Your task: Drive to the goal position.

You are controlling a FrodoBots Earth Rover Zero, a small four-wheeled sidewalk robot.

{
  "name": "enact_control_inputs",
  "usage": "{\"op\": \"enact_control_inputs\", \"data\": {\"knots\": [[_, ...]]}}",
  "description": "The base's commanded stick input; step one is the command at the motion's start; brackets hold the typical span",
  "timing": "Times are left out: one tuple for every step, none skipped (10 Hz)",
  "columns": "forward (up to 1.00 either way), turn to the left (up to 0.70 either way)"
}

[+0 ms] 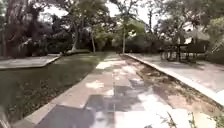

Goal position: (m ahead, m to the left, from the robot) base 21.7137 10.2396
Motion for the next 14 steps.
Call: {"op": "enact_control_inputs", "data": {"knots": [[1.0,-0.4],[1.0,-0.4],[1.0,-0.39],[1.0,-0.21],[1.0,-0.1],[1.0,0.0],[1.0,0.0],[1.0,0.0],[1.0,0.0],[1.0,0.0],[1.0,0.0],[1.0,0.21],[1.0,0.36],[1.0,0.4]]}}
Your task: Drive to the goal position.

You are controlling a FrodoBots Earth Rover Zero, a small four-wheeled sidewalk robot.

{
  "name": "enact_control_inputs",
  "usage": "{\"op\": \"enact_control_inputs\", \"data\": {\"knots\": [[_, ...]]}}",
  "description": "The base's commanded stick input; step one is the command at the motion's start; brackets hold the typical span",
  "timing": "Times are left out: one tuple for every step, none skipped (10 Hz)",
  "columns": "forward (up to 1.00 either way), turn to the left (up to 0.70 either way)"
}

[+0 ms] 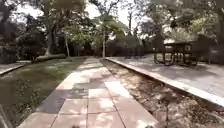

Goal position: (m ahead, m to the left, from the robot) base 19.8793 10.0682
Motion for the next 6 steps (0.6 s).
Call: {"op": "enact_control_inputs", "data": {"knots": [[1.0,0.4],[1.0,0.4],[1.0,0.4],[1.0,0.38],[1.0,0.23],[1.0,0.02]]}}
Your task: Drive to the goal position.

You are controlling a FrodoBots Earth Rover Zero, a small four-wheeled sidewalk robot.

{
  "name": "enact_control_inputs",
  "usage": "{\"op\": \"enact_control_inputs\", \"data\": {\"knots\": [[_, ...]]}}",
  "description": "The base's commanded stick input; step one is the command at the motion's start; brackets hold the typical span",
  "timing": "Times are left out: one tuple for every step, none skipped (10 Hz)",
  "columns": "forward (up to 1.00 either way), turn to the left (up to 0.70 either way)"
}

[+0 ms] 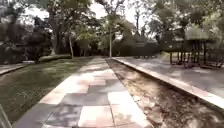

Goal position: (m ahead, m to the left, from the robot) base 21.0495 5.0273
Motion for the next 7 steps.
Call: {"op": "enact_control_inputs", "data": {"knots": [[1.0,0.0],[1.0,-0.18],[1.0,-0.3],[1.0,-0.36],[1.0,-0.39],[1.0,-0.34],[1.0,-0.26]]}}
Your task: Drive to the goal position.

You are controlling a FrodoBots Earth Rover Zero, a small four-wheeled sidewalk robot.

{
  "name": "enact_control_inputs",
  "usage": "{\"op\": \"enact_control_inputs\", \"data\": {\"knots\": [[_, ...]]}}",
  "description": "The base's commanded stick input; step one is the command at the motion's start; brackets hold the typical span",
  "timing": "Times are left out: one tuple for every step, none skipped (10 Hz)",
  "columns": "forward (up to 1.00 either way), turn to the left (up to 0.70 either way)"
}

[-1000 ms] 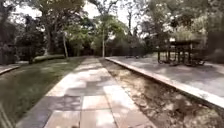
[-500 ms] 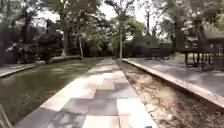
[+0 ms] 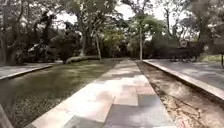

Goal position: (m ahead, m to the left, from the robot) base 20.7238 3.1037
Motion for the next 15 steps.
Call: {"op": "enact_control_inputs", "data": {"knots": [[1.0,-0.18],[1.0,-0.1],[1.0,-0.04],[1.0,-0.03],[1.0,-0.02],[1.0,-0.02],[1.0,-0.03],[1.0,0.0],[1.0,0.0],[1.0,0.0],[1.0,0.0],[1.0,0.03],[1.0,0.11],[1.0,0.12],[1.0,0.0]]}}
